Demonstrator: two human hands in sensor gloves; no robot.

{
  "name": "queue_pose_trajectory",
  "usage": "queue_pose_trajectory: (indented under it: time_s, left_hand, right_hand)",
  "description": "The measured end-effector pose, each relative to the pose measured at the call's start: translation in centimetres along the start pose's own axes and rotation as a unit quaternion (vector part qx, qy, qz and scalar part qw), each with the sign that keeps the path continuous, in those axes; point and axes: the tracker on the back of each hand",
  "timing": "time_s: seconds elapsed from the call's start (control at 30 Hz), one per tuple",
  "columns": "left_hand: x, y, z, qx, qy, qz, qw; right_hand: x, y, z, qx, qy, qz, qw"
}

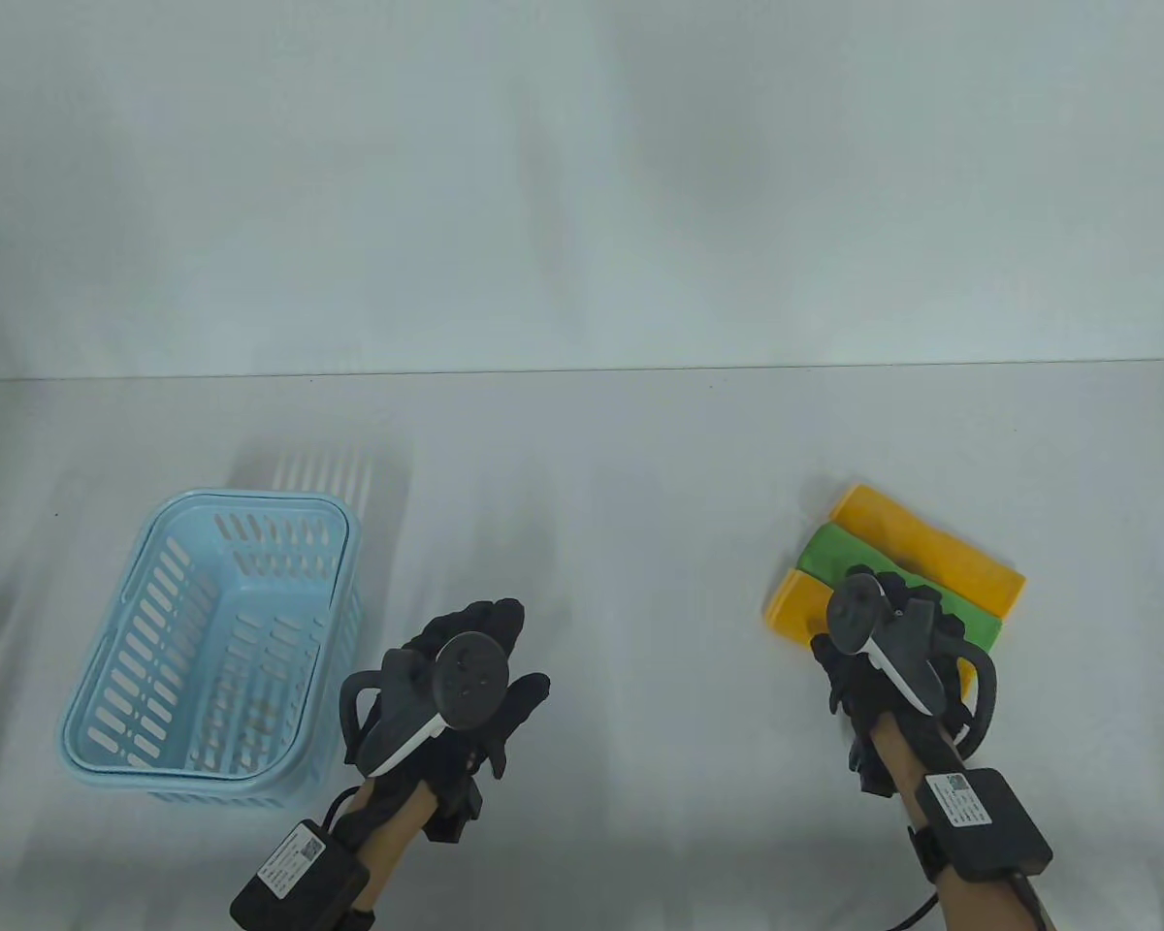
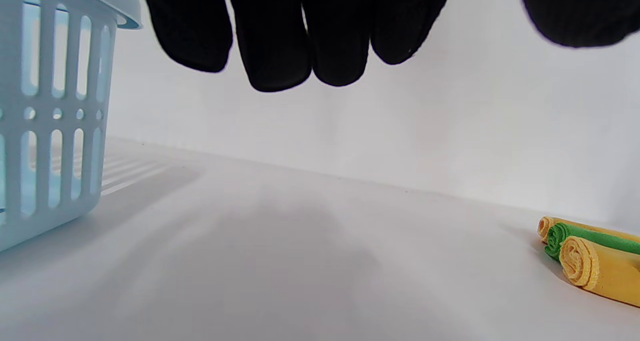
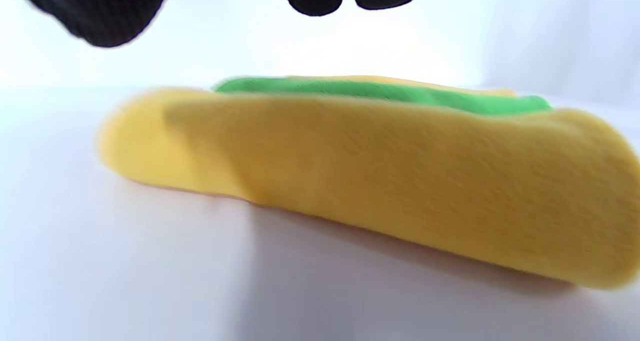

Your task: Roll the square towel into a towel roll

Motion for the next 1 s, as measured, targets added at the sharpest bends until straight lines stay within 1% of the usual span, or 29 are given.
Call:
queue_pose_trajectory:
  time_s: [0.23,0.33,0.43,0.57,0.7,0.87,1.0]
  left_hand:
    - [-0.2,-0.1,0.1,0.003,-0.01,0.001,1.0]
    - [-0.3,-0.1,0.1,0.005,-0.012,0.0,1.0]
    - [-0.4,-0.2,0.2,0.009,-0.022,-0.002,1.0]
    - [-0.5,-0.5,0.1,0.018,-0.023,-0.004,1.0]
    - [-0.6,-0.7,-0.2,0.028,-0.022,-0.001,0.999]
    - [-0.7,-1.1,-0.5,0.043,-0.022,-0.003,0.999]
    - [-0.4,-1.1,-0.9,0.055,-0.015,0.0,0.998]
  right_hand:
    - [-2.1,-3.7,-3.0,0.06,0.012,-0.055,0.997]
    - [-3.3,-5.2,-3.9,0.086,0.02,-0.081,0.993]
    - [-4.8,-6.8,-4.3,0.122,0.029,-0.103,0.987]
    - [-6.6,-9.0,-4.0,0.157,0.02,-0.135,0.978]
    - [-7.6,-10.4,-3.1,0.148,0.008,-0.161,0.976]
    - [-8.0,-11.0,-1.6,0.138,0.006,-0.186,0.973]
    - [-7.7,-10.9,-0.6,0.136,0.004,-0.186,0.973]
Point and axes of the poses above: the tracker on the back of each hand, its own y axis roughly to the little-finger side, its own x axis roughly from the wrist to the fingertips, z = x × y, and after that the axes turned 7 degrees about y, right-handed
